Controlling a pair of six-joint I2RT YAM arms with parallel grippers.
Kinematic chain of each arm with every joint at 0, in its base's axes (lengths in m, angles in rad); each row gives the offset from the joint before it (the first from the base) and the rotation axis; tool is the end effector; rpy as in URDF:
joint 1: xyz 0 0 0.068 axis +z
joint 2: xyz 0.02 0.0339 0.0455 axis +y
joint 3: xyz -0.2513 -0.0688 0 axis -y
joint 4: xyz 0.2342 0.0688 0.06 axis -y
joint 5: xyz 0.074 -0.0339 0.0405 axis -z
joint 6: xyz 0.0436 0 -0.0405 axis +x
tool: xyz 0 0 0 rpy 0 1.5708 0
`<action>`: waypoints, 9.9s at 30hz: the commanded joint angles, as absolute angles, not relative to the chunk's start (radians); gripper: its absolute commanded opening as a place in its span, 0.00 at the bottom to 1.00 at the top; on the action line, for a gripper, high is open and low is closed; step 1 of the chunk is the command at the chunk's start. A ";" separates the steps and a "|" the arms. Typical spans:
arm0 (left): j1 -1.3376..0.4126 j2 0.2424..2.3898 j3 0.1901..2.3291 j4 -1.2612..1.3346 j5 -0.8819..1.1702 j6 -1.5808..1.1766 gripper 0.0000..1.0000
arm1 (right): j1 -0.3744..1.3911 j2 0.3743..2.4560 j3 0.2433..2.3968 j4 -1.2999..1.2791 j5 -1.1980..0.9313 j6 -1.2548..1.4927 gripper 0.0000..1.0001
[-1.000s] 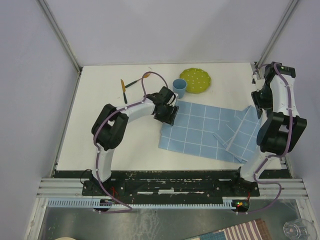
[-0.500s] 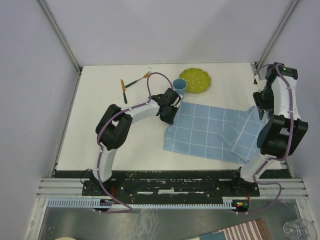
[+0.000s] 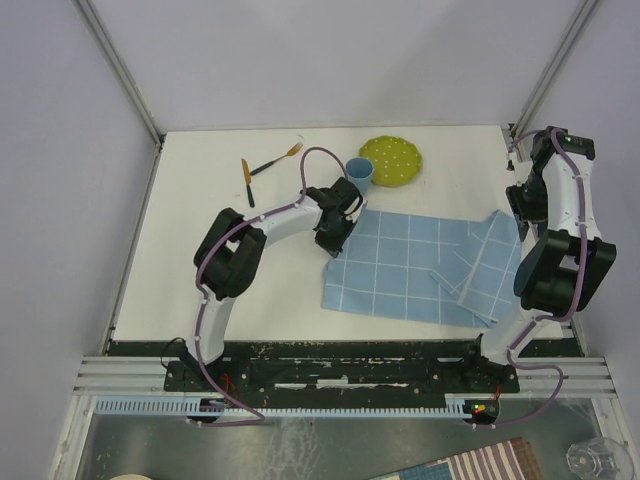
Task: Set the dinner table for one person
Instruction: Move the napkin to the center of the board, then flatten out the napkin at the center of the board.
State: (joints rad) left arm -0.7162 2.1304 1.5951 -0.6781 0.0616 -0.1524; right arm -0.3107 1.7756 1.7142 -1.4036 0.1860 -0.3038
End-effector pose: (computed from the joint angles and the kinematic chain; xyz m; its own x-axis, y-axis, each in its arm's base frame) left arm 0.3200 -0.2821 0.1485 -0.8004 0.4958 -0.3370 0.5565 0.8235 -0.1101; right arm 0.3031 -0.1058 0.2889 -0.9989 0.0120 -0.0457 0.0212 0.9781 -0.2071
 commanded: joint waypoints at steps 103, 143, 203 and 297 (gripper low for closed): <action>-0.181 1.801 1.737 -1.039 -0.312 0.184 0.45 | 0.036 2.361 2.102 -1.339 -0.412 -0.475 0.02; -0.163 1.764 1.740 -1.000 -0.093 0.205 0.41 | -0.014 1.918 2.074 -1.393 0.001 -0.490 0.05; -0.733 2.387 2.205 -0.947 0.631 -0.016 0.49 | -0.353 1.590 1.681 -1.376 -0.007 -0.388 0.56; -1.001 2.384 2.316 -0.539 0.819 -0.090 0.03 | -0.415 1.395 1.496 -1.363 0.052 -0.341 0.55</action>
